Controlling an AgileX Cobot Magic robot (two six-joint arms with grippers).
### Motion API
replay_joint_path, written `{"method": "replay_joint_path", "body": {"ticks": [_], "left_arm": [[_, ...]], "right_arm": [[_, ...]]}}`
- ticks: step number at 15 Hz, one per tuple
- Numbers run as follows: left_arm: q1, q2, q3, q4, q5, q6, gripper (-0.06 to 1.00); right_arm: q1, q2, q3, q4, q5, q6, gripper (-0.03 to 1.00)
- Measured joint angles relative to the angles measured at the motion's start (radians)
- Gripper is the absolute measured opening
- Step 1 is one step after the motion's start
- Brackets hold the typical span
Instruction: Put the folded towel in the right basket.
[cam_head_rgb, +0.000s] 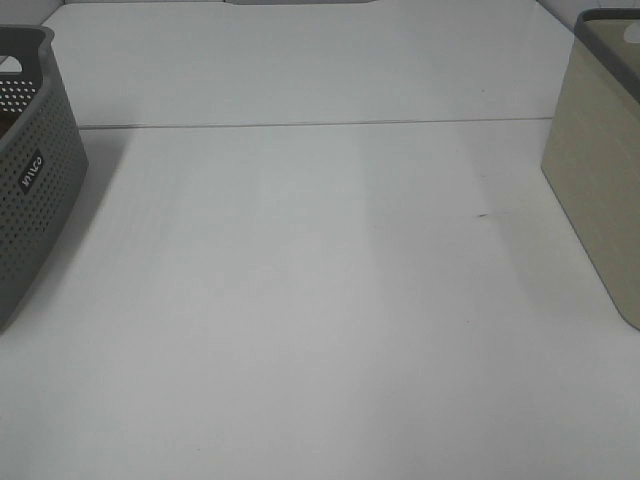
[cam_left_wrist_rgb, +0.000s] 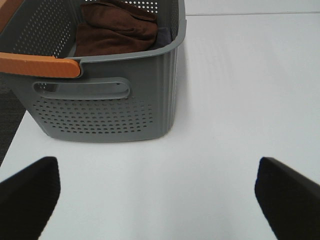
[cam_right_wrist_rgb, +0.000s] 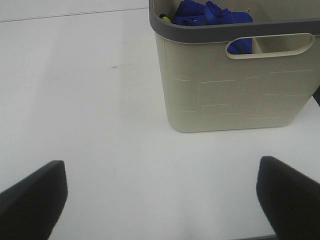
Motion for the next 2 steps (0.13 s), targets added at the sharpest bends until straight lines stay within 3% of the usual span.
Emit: {"method": "replay_joint_path", "body": {"ticks": [2], "left_arm": [[0.000, 0.000, 0.000, 0.000, 0.000, 0.000, 0.99]], "right_arm": [[0.000, 0.000, 0.000, 0.000, 0.000, 0.000, 0.98]]}}
